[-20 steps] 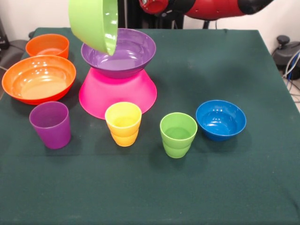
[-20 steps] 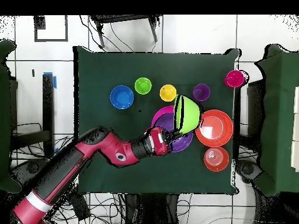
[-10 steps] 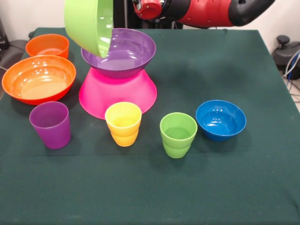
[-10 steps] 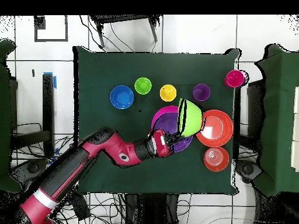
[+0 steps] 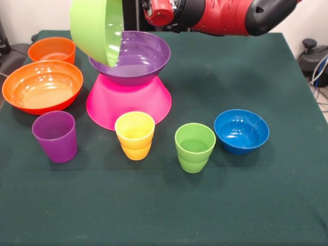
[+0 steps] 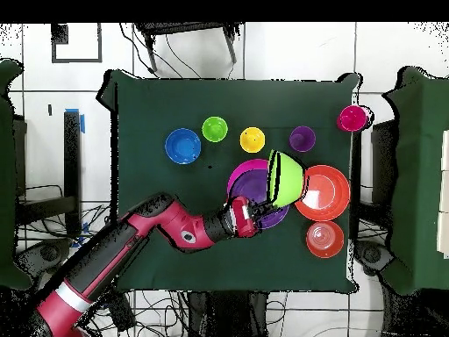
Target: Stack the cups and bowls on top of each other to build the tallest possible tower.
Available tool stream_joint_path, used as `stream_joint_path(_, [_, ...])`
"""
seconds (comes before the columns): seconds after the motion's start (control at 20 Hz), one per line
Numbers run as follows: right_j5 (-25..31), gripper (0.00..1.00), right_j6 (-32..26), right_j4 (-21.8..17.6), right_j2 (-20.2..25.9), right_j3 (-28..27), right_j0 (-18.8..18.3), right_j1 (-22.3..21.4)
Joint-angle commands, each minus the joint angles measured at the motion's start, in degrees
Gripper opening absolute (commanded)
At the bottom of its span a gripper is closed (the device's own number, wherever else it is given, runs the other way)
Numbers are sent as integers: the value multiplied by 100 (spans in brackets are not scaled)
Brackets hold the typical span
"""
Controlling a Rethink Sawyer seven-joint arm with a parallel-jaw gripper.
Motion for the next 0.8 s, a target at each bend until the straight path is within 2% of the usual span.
stream_joint_path(0.05, [344,0,118,353,595,-840,-41,68])
stream_joint_path(0.8, [523,0,116,498,612,-957,-48,199])
